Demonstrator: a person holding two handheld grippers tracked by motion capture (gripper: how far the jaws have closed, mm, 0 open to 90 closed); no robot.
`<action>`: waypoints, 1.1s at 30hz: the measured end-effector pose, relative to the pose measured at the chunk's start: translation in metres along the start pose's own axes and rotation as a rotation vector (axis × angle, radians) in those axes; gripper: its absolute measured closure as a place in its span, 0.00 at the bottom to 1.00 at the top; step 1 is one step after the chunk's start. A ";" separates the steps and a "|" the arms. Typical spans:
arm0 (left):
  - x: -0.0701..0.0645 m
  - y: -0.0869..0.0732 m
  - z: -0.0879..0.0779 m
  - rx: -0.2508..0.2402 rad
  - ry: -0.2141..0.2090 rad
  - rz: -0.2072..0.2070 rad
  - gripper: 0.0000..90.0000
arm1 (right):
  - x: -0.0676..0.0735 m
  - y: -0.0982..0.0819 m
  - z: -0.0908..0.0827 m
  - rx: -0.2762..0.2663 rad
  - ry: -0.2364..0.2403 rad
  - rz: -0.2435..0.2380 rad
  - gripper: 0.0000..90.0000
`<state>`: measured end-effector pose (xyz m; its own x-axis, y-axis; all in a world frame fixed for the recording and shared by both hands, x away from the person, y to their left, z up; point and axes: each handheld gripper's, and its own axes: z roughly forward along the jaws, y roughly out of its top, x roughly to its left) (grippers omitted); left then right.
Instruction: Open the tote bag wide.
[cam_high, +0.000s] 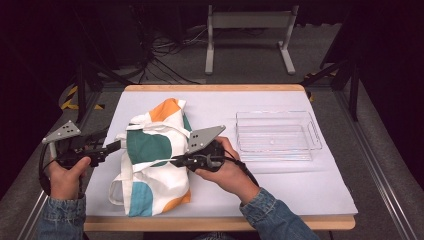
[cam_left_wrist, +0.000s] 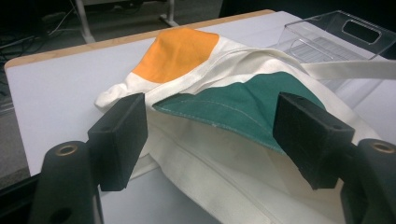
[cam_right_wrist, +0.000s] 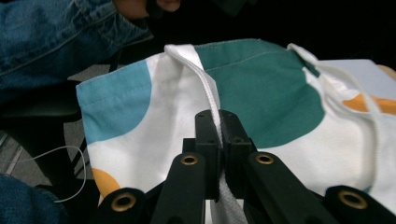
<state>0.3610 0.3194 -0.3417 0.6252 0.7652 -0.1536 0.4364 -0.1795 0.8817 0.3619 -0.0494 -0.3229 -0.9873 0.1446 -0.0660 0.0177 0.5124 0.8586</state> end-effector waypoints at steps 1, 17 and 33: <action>0.000 0.000 0.000 0.001 -0.001 -0.001 0.30 | -0.001 0.001 -0.005 -0.011 -0.008 0.002 0.97; 0.001 0.000 0.000 0.002 -0.005 -0.001 0.30 | -0.013 -0.008 -0.059 -0.095 -0.122 0.066 0.97; 0.000 -0.001 0.002 0.013 -0.009 0.000 0.31 | -0.022 -0.044 -0.105 -0.110 -0.224 0.164 0.97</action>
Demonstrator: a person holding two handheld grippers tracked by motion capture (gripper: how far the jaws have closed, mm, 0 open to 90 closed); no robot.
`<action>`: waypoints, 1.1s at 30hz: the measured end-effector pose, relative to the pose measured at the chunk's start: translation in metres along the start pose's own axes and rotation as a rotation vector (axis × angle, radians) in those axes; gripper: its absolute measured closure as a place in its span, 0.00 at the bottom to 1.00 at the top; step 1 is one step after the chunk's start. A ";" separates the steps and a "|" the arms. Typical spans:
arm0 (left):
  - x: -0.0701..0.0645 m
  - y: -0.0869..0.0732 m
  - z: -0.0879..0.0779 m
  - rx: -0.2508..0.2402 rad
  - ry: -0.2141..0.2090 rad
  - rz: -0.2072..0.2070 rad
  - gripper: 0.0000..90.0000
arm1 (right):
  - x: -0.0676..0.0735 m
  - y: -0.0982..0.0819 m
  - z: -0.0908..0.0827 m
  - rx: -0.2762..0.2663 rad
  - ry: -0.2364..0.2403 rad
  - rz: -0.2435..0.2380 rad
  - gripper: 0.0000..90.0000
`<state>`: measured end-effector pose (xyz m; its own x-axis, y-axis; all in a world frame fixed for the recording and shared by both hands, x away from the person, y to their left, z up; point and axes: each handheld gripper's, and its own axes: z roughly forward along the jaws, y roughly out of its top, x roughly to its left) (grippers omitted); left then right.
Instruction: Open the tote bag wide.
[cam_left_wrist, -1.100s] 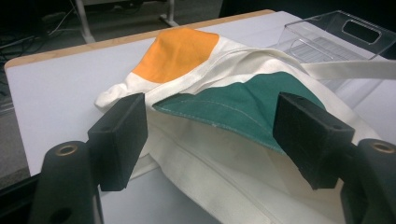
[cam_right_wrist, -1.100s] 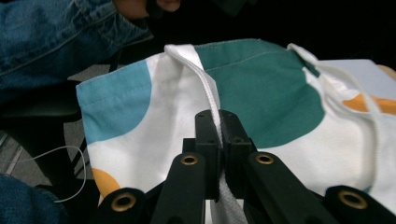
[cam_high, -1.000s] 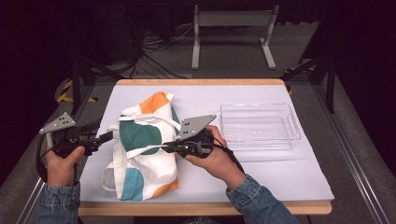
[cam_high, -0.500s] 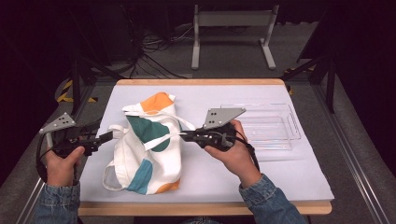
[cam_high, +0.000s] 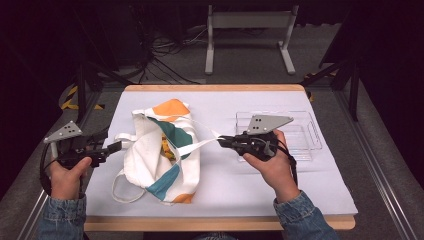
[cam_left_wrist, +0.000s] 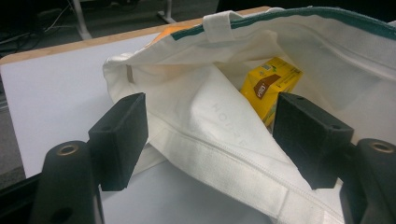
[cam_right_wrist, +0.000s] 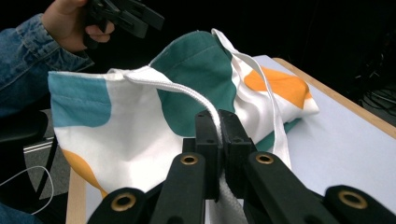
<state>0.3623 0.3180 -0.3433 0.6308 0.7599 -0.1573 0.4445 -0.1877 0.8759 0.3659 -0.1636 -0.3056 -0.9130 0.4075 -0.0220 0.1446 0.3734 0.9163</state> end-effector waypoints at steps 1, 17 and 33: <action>0.000 0.000 0.000 0.000 0.001 0.002 0.31 | -0.001 -0.002 -0.001 0.004 -0.002 0.000 0.97; -0.001 0.000 0.000 0.002 0.004 -0.002 0.31 | -0.013 -0.052 -0.018 0.129 -0.078 0.110 0.97; -0.001 0.000 -0.001 -0.005 0.008 -0.004 0.30 | -0.015 -0.098 -0.013 0.271 -0.047 0.193 0.96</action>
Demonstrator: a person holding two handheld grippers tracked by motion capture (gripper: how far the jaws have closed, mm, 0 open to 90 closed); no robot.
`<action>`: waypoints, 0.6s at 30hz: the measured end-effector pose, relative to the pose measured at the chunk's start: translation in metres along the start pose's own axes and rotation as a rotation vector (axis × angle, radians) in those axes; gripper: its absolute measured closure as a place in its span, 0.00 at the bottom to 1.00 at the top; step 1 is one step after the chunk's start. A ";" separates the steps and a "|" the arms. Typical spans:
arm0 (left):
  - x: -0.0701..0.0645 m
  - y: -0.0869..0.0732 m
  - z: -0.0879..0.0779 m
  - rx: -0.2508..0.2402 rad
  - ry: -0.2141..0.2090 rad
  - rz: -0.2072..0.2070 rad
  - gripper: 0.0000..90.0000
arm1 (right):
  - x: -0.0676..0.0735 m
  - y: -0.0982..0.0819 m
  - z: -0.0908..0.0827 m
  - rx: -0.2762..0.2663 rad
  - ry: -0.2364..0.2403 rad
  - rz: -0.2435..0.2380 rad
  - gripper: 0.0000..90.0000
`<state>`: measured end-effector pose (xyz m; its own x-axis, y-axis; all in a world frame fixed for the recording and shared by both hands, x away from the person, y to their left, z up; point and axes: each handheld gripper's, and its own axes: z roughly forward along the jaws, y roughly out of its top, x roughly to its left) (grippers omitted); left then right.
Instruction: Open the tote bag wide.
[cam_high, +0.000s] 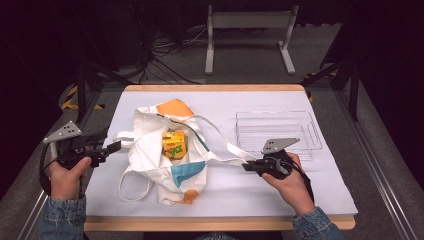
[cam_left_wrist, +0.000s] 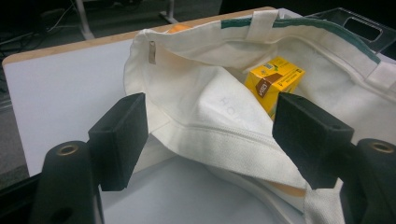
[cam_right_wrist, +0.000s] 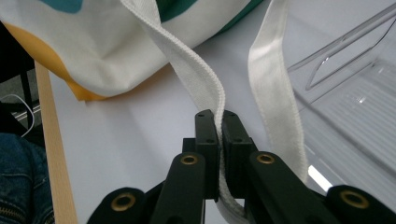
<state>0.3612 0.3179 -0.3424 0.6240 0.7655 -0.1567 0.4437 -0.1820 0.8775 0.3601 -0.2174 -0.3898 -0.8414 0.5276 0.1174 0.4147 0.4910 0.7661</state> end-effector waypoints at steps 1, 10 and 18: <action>0.000 0.000 0.000 0.000 0.000 0.000 0.30 | 0.000 -0.002 0.002 0.011 0.004 0.002 0.96; 0.001 0.000 -0.001 -0.005 0.002 -0.003 0.30 | -0.002 -0.013 0.025 0.126 0.010 0.016 0.96; 0.001 0.000 -0.001 -0.003 0.003 -0.002 0.30 | 0.000 -0.015 0.033 0.166 0.025 0.018 0.96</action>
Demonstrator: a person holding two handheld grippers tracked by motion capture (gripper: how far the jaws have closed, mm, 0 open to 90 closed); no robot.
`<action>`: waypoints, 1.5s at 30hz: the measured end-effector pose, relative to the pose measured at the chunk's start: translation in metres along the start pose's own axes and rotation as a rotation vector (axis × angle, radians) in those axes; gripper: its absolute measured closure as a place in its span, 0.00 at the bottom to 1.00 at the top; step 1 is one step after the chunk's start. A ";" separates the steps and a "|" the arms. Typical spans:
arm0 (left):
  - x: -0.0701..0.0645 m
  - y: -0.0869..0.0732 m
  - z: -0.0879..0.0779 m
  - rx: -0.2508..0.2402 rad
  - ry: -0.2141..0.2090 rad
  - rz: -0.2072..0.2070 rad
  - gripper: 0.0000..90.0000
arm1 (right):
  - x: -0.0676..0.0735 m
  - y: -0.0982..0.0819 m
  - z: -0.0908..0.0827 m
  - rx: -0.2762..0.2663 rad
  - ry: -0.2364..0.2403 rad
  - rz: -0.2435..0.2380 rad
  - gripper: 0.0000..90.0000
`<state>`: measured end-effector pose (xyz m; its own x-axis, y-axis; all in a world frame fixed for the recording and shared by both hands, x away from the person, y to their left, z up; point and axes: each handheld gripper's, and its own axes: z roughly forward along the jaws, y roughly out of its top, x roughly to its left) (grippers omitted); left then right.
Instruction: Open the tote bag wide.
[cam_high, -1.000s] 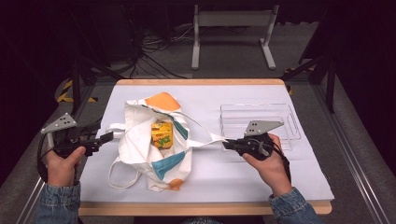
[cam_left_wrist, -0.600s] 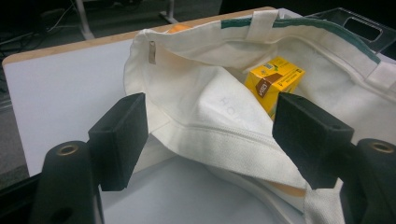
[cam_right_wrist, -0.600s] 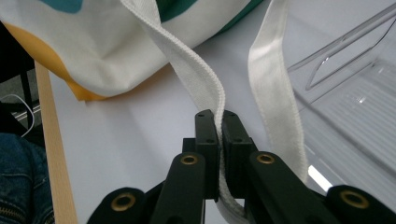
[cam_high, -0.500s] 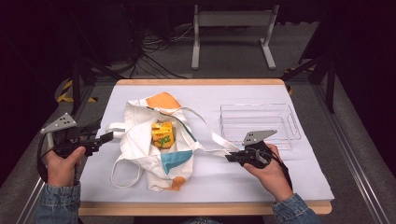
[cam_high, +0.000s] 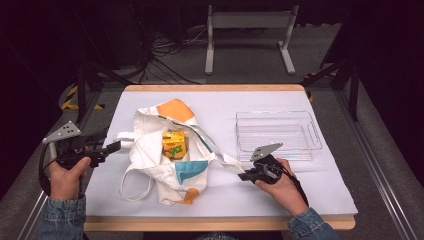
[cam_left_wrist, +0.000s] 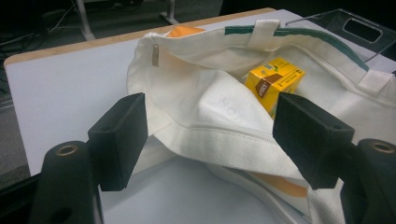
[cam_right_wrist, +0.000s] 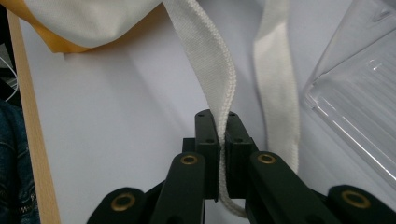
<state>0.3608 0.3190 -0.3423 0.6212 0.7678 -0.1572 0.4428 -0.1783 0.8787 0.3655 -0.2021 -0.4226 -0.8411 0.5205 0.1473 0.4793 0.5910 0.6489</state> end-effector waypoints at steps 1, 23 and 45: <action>0.000 0.000 0.000 0.001 -0.001 0.000 0.30 | -0.001 0.000 0.001 0.009 0.004 0.004 0.96; 0.001 -0.001 -0.002 -0.003 0.003 -0.003 0.30 | 0.013 0.013 -0.015 -0.099 0.063 -0.044 0.69; 0.001 0.000 0.000 -0.004 0.002 -0.002 0.30 | 0.031 0.067 -0.043 -0.332 0.092 -0.115 0.49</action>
<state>0.3614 0.3204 -0.3424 0.6186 0.7697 -0.1580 0.4416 -0.1743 0.8801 0.3606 -0.1729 -0.3420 -0.9109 0.3959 0.1161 0.2855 0.4019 0.8701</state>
